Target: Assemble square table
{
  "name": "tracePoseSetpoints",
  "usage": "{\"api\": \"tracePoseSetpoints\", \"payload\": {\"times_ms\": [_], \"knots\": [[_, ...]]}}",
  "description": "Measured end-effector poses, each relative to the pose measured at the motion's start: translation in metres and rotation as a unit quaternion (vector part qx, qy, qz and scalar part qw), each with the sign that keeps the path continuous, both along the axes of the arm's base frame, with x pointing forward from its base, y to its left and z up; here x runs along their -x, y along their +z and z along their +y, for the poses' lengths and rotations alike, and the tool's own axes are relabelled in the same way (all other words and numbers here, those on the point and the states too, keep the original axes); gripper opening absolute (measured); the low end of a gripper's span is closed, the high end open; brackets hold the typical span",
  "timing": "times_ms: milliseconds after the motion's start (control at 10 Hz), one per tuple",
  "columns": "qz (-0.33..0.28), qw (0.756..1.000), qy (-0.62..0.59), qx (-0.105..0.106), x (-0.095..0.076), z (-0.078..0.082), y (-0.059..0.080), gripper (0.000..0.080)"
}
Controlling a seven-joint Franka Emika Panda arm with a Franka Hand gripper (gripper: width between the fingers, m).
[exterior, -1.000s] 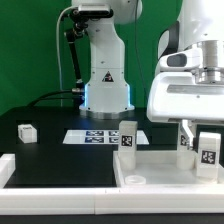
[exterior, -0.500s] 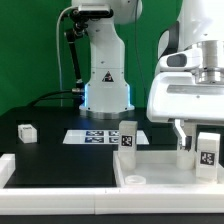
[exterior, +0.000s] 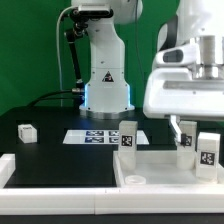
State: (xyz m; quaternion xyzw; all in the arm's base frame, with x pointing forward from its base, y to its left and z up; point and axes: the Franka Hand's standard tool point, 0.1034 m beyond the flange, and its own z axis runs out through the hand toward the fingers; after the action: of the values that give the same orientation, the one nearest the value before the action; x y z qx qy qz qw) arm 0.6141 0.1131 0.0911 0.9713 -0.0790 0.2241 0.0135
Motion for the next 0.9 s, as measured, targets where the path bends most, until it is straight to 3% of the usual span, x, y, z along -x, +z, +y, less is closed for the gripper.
{"api": "tracePoseSetpoints", "payload": {"times_ms": [300, 500, 900], "knots": [[0.08, 0.995, -0.04, -0.043, -0.012, -0.021, 0.012, 0.0649], [0.158, 0.984, -0.055, -0.061, -0.015, -0.016, 0.013, 0.0649], [0.161, 0.982, -0.069, -0.07, -0.021, -0.016, 0.011, 0.0649]]}}
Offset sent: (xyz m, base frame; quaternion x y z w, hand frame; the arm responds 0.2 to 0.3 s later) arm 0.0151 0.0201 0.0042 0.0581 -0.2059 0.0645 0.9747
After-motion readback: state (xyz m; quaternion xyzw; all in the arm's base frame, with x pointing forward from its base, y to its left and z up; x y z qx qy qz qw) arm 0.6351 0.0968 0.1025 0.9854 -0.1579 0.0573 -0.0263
